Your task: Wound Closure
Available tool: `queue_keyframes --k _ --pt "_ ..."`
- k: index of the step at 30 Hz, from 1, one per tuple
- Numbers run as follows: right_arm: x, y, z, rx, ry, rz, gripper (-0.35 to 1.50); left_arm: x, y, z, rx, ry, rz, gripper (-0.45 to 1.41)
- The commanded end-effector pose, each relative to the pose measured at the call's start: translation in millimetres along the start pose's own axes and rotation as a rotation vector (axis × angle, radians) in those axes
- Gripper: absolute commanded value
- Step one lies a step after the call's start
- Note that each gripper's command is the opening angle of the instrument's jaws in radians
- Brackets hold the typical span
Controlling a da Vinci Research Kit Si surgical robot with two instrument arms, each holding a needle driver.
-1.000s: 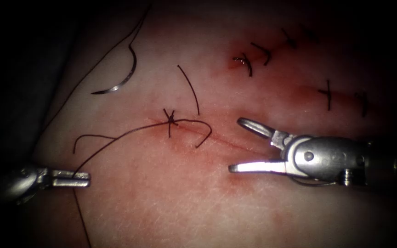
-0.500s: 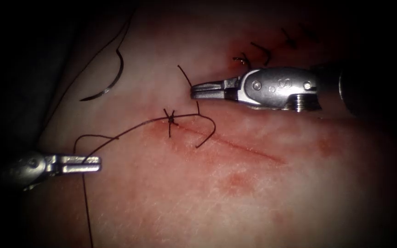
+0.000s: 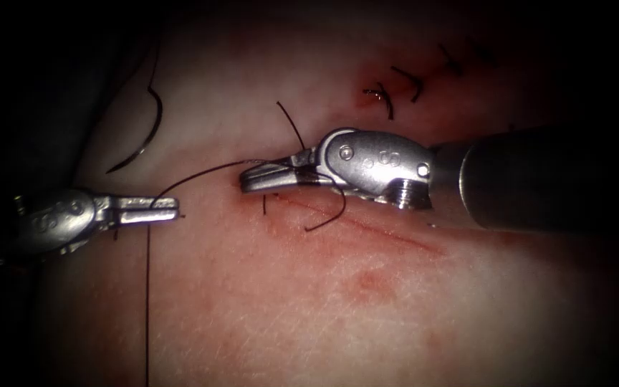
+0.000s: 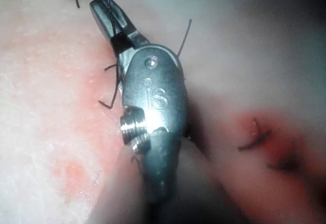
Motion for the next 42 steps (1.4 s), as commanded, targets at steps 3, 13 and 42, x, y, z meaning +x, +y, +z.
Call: queue_keyframes --k 3,13,42 --pt "-0.4 -0.6 1.3 0.004 0.061 0.036 -0.35 -1.9 -0.7 1.7 0.022 -0.015 0.001 -0.45" --pt "-0.3 -2.6 3.4 -0.016 0.217 0.167 -0.35 -3.3 -1.7 5.1 0.061 -0.028 0.001 -0.45" --pt "-0.5 -1.1 3.2 -0.516 -0.127 0.06 1.13 0.7 6.4 8.0 -0.003 -0.038 0.097 -0.45"
